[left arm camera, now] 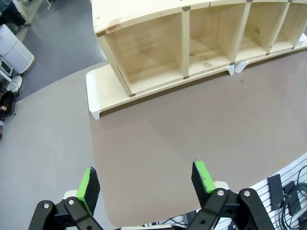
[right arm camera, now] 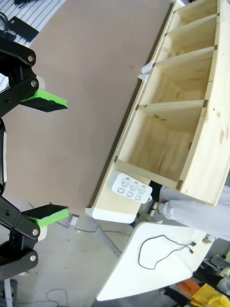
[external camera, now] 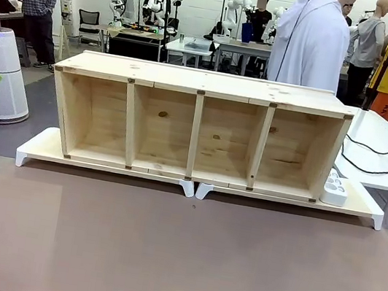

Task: Perform cable management.
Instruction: When the cord part of the Power Cable appears at the lower middle area of the table and stops, grasp the cord part of the Power Cable.

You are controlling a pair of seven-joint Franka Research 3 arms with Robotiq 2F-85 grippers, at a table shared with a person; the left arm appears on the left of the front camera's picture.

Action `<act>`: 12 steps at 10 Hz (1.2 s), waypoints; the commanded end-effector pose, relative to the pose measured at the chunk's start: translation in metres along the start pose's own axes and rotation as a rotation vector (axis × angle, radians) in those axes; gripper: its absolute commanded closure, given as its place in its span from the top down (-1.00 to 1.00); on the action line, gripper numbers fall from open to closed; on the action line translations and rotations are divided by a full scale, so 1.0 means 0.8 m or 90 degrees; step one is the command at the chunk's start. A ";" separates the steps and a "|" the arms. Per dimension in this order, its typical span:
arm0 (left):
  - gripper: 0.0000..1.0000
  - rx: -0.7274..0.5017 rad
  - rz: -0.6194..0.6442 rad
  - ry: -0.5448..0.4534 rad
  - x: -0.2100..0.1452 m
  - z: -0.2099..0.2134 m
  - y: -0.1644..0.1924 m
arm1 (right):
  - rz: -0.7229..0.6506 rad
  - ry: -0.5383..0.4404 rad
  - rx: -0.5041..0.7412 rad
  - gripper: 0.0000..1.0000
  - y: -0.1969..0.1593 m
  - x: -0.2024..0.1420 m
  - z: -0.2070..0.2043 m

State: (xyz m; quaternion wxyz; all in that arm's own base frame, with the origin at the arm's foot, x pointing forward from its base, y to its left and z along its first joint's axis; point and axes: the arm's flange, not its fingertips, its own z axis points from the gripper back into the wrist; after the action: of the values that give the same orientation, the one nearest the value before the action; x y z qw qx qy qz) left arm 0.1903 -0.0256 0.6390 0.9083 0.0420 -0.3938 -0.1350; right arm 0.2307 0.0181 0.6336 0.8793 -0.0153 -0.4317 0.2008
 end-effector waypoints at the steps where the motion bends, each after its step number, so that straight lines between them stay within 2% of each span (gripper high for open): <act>1: 1.00 0.003 -0.003 -0.005 0.006 -0.006 -0.001 | 0.000 -0.004 -0.002 1.00 -0.001 0.002 -0.003; 12: 1.00 0.003 -0.003 -0.005 0.006 -0.006 -0.001 | 0.000 -0.004 -0.002 1.00 -0.001 0.002 -0.003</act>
State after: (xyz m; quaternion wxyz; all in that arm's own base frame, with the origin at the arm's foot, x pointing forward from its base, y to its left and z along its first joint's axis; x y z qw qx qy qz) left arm 0.1943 -0.0264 0.6379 0.9088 0.0422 -0.3923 -0.1357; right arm 0.2307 0.0181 0.6337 0.8792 -0.0153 -0.4318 0.2008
